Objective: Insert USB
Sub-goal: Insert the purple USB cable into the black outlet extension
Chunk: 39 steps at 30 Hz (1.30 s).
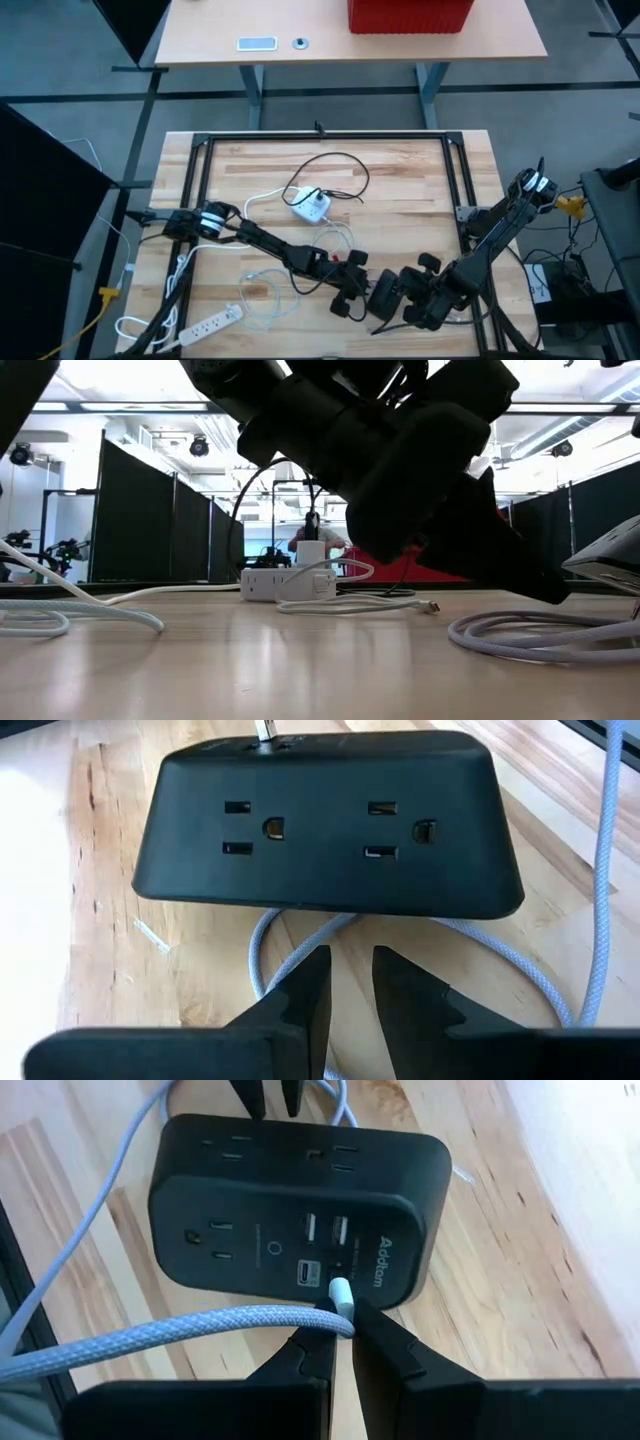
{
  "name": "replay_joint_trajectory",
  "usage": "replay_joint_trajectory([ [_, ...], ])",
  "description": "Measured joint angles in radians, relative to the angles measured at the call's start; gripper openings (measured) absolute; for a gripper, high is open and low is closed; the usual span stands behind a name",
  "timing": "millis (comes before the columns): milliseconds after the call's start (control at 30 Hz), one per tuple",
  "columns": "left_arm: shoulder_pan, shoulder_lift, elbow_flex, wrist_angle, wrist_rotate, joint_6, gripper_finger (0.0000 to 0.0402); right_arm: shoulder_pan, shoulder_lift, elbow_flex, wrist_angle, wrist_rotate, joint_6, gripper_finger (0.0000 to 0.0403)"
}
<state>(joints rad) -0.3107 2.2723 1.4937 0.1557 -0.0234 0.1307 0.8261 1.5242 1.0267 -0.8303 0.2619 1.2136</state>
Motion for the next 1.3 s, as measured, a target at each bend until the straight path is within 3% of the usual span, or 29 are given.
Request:
replay_joint_trajectory([
  [767,0.0,-0.001,0.0,0.005,0.007,-0.001,0.0066,0.0,0.06,-0.002,-0.003,0.016,-0.004,0.0009],
  [1300,0.0,-0.001,0.0,0.001,0.008,-0.009,0.0066,-0.016,0.017,0.015,-0.02,0.069,-0.136,0.0009],
])
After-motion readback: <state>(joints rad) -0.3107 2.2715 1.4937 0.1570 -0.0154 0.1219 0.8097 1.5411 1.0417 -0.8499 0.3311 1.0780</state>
